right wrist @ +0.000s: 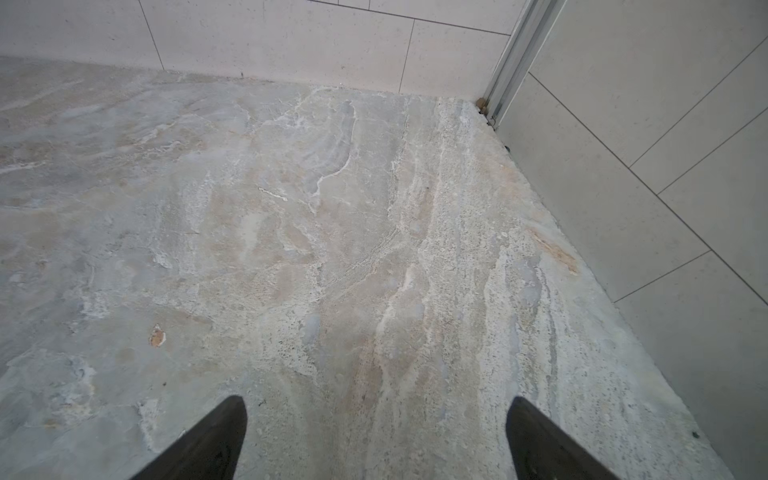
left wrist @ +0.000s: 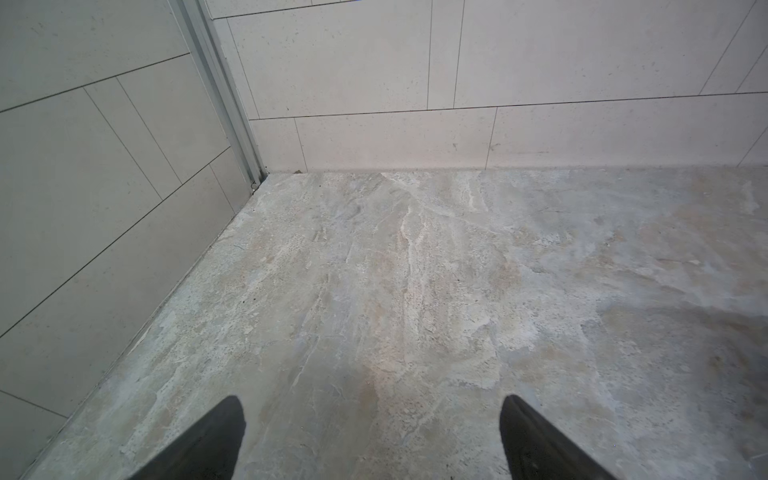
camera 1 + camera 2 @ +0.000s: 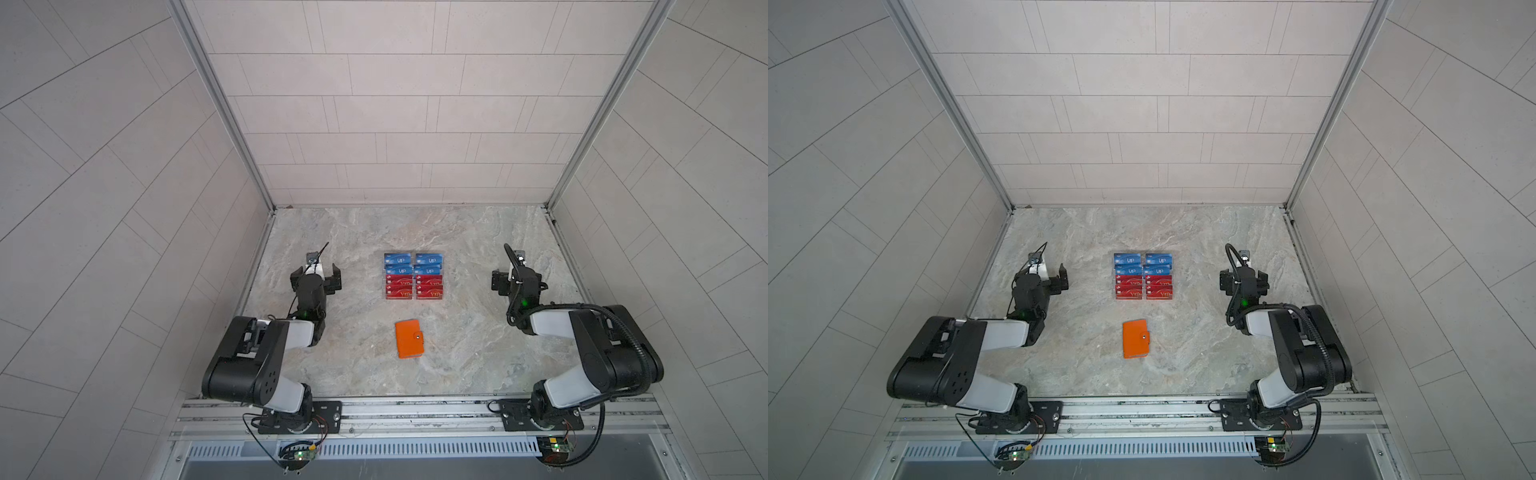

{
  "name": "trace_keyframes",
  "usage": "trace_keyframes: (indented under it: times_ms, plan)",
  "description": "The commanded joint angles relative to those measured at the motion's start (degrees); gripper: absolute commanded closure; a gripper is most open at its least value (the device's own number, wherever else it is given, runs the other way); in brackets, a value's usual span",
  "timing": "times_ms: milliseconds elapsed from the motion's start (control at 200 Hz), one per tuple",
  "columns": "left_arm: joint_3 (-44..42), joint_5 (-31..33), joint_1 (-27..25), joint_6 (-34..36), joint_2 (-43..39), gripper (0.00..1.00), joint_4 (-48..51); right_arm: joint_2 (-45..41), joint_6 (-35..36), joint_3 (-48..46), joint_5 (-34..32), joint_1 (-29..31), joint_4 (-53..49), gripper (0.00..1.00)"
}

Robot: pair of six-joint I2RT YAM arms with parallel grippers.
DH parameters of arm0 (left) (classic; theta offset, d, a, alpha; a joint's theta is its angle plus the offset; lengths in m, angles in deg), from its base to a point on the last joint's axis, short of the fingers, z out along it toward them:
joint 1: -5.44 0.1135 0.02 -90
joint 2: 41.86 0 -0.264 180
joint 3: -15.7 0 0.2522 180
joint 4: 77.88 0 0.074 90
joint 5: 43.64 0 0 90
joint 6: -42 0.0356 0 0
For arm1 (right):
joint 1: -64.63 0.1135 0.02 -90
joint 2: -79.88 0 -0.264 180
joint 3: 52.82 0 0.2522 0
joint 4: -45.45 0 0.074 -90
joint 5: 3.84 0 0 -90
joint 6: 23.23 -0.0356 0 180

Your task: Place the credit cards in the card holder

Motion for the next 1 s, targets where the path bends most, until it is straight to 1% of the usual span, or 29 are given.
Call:
trace_keyframes:
  times_ms: [0, 876, 996]
  plan:
    - [0.91, -1.05, 0.37, 0.67, -0.73, 0.0, -0.28, 0.08, 0.8, 0.88, -0.64, 0.19, 0.01, 0.0]
    - [1.06, -2.17, 1.16, 0.06, -0.64, 0.0, 0.17, 0.13, 0.82, 1.0, -0.59, 0.19, -0.1, 0.0]
    - [0.87, -0.52, 1.11, -0.24, -0.65, 0.0, -0.17, 0.08, 0.78, 0.96, -0.68, 0.18, -0.07, 0.0]
